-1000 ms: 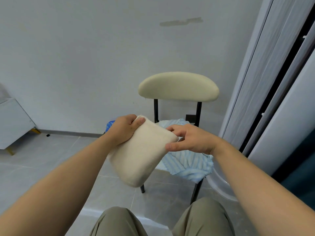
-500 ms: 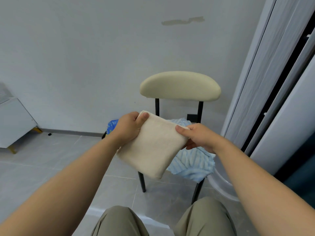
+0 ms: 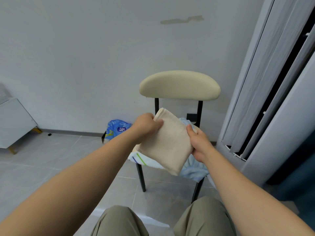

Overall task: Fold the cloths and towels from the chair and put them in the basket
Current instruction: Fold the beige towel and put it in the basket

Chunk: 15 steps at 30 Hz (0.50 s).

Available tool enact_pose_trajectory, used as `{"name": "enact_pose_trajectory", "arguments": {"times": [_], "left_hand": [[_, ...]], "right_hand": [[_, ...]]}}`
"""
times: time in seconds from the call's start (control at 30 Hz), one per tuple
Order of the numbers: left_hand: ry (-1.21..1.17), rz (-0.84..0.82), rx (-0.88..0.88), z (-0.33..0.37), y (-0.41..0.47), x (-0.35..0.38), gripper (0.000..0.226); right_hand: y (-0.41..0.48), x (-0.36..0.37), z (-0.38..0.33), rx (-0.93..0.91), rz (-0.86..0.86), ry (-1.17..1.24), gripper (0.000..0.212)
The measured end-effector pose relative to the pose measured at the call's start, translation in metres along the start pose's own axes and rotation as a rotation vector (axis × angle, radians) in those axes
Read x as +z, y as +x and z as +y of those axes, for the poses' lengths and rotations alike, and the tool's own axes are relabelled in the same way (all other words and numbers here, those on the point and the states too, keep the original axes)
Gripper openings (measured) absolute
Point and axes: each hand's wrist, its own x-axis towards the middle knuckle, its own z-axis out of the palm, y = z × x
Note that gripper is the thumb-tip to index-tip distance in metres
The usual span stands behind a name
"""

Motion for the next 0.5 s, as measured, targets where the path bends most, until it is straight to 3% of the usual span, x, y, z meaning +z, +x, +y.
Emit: {"name": "enact_pose_trajectory", "arguments": {"times": [0.17,0.3,0.5], "left_hand": [[0.441,0.112,0.188,0.011,-0.003,0.007,0.033],[0.497,0.058,0.179,0.018,0.003,0.009,0.036],[0.444,0.058,0.001,0.031,0.014,-0.005,0.041]], "right_hand": [[0.006,0.004,0.007,0.080,0.100,0.026,0.045],[0.009,0.005,0.015,0.177,0.166,0.096,0.058],[-0.027,0.017,0.021,0.284,-0.183,0.274,0.038]]}}
